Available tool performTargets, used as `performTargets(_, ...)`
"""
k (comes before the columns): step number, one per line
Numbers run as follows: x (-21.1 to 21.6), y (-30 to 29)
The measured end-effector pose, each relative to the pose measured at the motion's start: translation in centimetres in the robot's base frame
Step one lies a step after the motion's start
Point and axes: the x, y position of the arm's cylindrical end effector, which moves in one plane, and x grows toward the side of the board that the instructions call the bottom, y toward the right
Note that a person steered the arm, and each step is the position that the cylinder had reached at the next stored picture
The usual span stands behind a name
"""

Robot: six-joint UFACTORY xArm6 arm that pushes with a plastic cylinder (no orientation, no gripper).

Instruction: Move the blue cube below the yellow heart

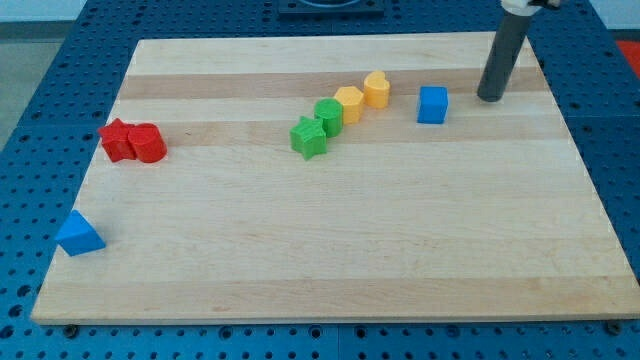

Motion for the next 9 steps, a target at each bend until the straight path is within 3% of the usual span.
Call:
performTargets(3, 0.0, -6.5)
performTargets(6, 1.0, 1.1)
performTargets(9, 1.5, -5.0)
